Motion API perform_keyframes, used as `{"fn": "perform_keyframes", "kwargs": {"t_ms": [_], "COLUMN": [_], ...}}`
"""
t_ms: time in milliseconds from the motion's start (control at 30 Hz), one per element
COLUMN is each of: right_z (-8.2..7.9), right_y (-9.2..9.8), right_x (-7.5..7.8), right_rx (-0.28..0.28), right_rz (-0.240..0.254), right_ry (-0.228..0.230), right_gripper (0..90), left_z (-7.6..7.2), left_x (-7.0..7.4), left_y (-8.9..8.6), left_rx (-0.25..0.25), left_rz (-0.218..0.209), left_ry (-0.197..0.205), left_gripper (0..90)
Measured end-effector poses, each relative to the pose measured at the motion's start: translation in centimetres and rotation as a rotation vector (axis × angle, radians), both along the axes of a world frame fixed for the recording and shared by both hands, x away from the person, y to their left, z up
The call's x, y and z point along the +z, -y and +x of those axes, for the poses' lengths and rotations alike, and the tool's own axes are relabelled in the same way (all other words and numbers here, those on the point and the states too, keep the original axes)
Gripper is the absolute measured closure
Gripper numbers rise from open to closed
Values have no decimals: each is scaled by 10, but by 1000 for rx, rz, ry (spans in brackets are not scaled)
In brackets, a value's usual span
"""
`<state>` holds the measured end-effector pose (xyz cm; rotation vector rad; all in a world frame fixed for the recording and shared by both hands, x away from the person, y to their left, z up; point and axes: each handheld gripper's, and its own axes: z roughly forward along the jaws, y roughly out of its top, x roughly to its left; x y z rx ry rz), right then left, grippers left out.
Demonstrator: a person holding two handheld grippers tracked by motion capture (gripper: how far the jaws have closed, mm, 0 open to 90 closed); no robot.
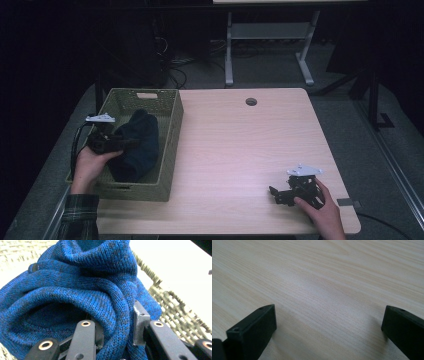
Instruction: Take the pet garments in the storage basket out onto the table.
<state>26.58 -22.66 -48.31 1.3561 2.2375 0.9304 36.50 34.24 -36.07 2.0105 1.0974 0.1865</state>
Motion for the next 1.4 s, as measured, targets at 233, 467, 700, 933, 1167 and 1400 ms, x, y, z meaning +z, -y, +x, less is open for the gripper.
{"fn": "perform_keyframes", "kwargs": {"t_ms": [233, 467, 700, 933, 1167, 1400], "right_z": [0, 0, 0, 0, 1, 1], "right_y": [0, 0, 0, 0, 0, 0], "right_x": [0, 0, 0, 0, 0, 0], "right_rx": [0, -1, -1, -1, -2, -2], "right_rz": [0, 0, 0, 0, -1, -1], "right_ry": [0, 1, 1, 2, 3, 3], "right_gripper": [0, 0, 0, 0, 0, 0], "left_z": [-3, -6, -8, -8, -7, -1], "left_x": [15, 29, 50, 63, 79, 89], "left_y": [-3, -3, 2, 8, 18, 31], "left_rx": [14, 31, 8, -17, -43, -61], "left_rz": [-71, -114, -170, -191, -197, -206], "left_ry": [65, 120, 176, 208, 241, 251], "left_gripper": [694, 695, 696, 695, 695, 695]}}
